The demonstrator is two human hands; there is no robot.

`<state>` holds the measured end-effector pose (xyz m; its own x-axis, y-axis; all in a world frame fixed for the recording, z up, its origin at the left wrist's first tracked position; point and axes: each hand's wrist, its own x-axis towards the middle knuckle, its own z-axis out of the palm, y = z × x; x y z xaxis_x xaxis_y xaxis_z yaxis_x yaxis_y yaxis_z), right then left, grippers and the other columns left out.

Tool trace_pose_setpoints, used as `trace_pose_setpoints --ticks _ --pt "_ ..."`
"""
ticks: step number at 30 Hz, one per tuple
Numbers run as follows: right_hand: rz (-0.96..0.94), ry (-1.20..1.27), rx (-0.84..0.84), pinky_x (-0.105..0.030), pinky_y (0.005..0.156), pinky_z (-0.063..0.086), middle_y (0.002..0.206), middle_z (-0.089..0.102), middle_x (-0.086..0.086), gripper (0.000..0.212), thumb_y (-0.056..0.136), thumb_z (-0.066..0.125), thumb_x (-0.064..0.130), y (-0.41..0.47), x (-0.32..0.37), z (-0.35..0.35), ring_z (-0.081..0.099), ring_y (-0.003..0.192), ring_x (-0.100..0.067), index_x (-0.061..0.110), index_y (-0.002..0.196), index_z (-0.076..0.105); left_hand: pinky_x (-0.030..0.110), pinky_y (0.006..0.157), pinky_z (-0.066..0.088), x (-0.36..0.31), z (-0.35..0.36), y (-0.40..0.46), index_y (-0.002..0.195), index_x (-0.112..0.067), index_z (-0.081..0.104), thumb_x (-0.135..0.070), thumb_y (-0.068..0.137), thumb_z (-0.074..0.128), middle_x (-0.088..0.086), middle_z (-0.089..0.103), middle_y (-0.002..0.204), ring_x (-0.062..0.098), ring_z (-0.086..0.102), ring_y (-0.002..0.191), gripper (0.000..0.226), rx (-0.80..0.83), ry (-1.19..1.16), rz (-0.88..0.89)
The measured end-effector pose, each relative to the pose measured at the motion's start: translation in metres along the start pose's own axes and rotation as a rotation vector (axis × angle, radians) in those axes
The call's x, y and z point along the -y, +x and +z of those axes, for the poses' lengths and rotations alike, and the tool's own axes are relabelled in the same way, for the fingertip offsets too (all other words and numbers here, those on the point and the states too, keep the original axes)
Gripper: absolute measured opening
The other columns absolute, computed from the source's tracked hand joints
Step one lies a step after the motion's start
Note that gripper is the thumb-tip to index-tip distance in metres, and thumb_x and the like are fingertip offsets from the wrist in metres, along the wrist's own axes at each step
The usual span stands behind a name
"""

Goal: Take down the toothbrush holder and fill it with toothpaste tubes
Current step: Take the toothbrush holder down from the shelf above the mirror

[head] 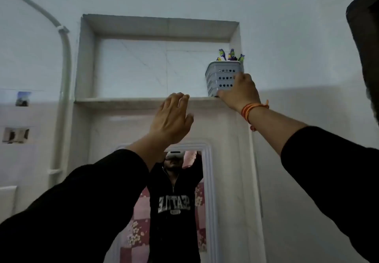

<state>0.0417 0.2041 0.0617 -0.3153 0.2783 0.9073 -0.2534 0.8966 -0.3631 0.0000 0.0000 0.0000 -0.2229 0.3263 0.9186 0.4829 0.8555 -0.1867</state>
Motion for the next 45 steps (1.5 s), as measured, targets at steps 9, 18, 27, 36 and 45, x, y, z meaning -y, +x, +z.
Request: trace_pose_setpoints --ticks 9,18,27,36,45 --pt "0.177 0.128 0.091 -0.031 0.089 0.045 0.131 0.051 -0.008 0.106 0.056 0.079 0.058 0.069 -0.023 0.048 0.054 0.118 -0.027 0.010 0.139 0.035 0.046 0.127 0.008 0.010 0.085 0.040 0.163 -0.016 0.005 -0.051 0.101 0.034 0.005 0.002 0.171 0.024 -0.006 0.158 0.076 0.020 0.101 -0.036" --pt "0.277 0.260 0.036 -0.027 0.068 0.040 0.104 0.055 0.004 0.085 0.046 0.084 0.057 0.078 -0.021 0.050 0.051 0.089 -0.016 0.015 0.111 0.047 0.049 0.127 0.007 0.018 0.098 0.037 0.163 -0.021 -0.004 -0.051 0.095 0.041 -0.002 -0.010 0.171 0.019 -0.017 0.157 0.087 0.018 0.098 -0.030" --pt "0.285 0.264 0.035 -0.032 0.078 0.048 0.124 0.055 -0.005 0.111 0.044 0.081 0.064 0.047 0.004 -0.007 0.053 0.097 -0.019 0.010 0.131 0.039 0.049 0.127 0.008 0.004 0.035 0.043 0.162 -0.018 0.014 -0.053 0.101 0.038 0.002 0.007 0.171 0.021 -0.001 0.158 0.074 0.246 -0.154 -0.137" --pt "0.333 0.311 0.126 -0.042 0.097 0.052 0.130 0.053 -0.010 0.121 0.038 0.084 0.063 -0.051 0.023 -0.060 0.055 0.116 -0.025 0.006 0.133 0.037 0.046 0.116 0.032 -0.013 -0.030 -0.046 0.150 -0.016 0.041 -0.049 0.101 0.045 0.009 0.041 0.155 0.028 0.036 0.144 0.059 0.197 -0.386 -0.197" --pt "0.501 0.319 0.226 -0.043 0.091 0.056 0.124 0.059 -0.010 0.112 0.036 0.088 0.058 -0.234 -0.018 -0.021 0.061 0.108 -0.029 0.010 0.123 0.038 0.044 0.103 0.046 -0.019 -0.020 -0.204 0.135 -0.019 0.053 -0.055 0.096 0.041 0.000 0.053 0.134 0.019 0.050 0.123 0.054 0.394 -0.552 -0.283"
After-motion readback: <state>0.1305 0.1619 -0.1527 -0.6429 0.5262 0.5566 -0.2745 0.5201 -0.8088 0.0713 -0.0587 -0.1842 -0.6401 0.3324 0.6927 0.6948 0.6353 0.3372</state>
